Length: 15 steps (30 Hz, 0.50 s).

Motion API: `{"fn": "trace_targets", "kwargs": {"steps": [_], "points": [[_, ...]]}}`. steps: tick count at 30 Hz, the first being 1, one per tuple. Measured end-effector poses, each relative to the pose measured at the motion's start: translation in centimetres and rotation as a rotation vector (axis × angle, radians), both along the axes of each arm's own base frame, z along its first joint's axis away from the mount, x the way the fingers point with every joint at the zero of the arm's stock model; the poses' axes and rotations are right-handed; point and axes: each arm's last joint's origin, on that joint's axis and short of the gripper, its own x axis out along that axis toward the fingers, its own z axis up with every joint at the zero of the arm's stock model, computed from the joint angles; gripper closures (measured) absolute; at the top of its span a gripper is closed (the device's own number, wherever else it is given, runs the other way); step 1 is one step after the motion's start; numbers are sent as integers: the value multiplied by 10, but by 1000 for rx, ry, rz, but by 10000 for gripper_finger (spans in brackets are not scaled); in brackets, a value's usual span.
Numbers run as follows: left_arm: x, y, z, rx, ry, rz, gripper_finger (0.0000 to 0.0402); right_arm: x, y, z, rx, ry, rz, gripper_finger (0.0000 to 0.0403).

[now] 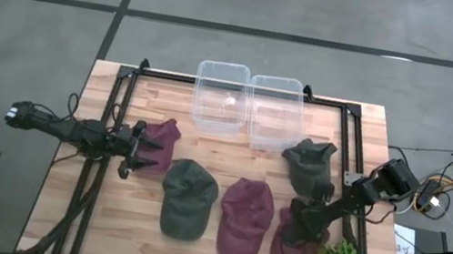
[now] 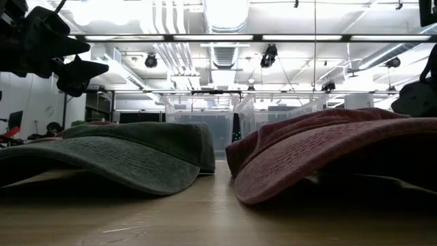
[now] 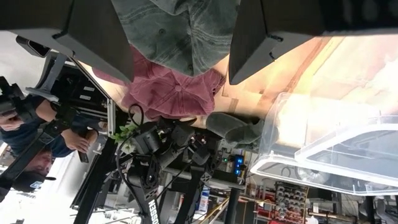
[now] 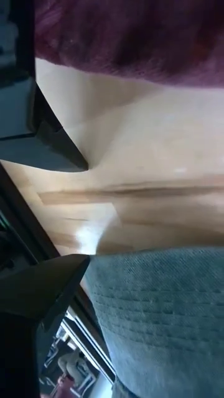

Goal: Pick & Place hat
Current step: Put the right black cap into the right transparent bin

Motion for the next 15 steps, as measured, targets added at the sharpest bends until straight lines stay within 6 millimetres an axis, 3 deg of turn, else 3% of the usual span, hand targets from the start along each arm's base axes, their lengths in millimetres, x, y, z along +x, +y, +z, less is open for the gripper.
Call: {"fn": "trace_targets", "kwargs": {"steps": [15], "points": [[0,0,0,-34,1,3,147,5,-8,0,-74,-11,48,177]]}}
